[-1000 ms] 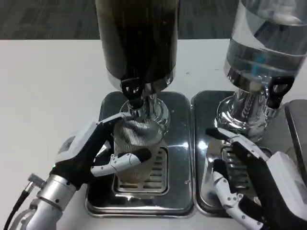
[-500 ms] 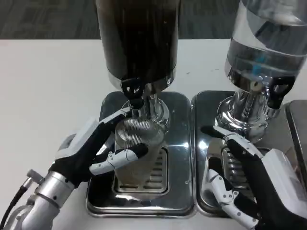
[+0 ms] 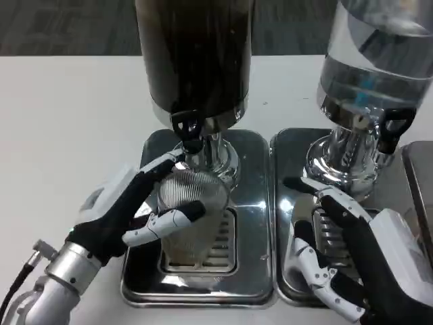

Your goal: Grasp the cup under the faucet to collect the drink, then remove the cup.

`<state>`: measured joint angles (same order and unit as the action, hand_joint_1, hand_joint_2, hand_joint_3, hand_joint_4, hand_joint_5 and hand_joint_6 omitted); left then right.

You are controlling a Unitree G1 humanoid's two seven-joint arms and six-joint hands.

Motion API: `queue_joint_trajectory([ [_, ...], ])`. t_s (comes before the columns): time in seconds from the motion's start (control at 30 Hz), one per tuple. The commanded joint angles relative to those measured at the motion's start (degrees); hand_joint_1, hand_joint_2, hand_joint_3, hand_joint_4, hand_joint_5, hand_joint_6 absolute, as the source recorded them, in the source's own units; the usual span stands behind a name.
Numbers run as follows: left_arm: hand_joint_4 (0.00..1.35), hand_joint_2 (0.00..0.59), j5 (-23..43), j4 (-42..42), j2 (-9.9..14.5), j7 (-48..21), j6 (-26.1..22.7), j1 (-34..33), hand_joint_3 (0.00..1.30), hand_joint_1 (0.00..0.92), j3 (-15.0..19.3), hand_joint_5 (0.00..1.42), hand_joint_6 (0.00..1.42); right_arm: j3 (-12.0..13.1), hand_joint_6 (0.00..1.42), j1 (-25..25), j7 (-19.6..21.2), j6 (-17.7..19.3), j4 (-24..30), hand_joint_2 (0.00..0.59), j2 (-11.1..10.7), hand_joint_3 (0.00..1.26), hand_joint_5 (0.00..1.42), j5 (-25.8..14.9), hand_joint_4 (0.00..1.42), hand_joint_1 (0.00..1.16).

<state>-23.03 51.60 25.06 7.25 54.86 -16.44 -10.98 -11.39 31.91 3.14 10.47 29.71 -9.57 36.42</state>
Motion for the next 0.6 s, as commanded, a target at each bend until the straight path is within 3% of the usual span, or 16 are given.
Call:
queue_joint_trajectory([
  [0.03,0.16,0.071,0.83,-2.55,1.22,-0.84,-0.21,1.38,0.21,0.0,1.17,0.33,0.39,0.34,0.23,0.19,-0.31,-0.47,0.85,0.556,-0.27,0.25,0.15,-0.64,0.21,0.5],
  [0.37,0.14,0.069,4.37,-8.62,1.85,-2.42,-0.74,4.86,0.2,0.0,4.2,0.3,0.38,0.87,0.23,0.28,-0.47,-0.4,1.22,0.558,-0.41,0.25,0.16,-1.37,0.21,0.5],
  [0.6,0.16,0.07,11.53,-18.1,3.36,-6.16,-0.99,9.7,0.21,0.0,8.93,0.3,0.38,0.65,0.23,0.31,-0.31,-0.27,0.96,0.553,-0.16,0.25,0.16,-1.31,0.21,0.51],
])
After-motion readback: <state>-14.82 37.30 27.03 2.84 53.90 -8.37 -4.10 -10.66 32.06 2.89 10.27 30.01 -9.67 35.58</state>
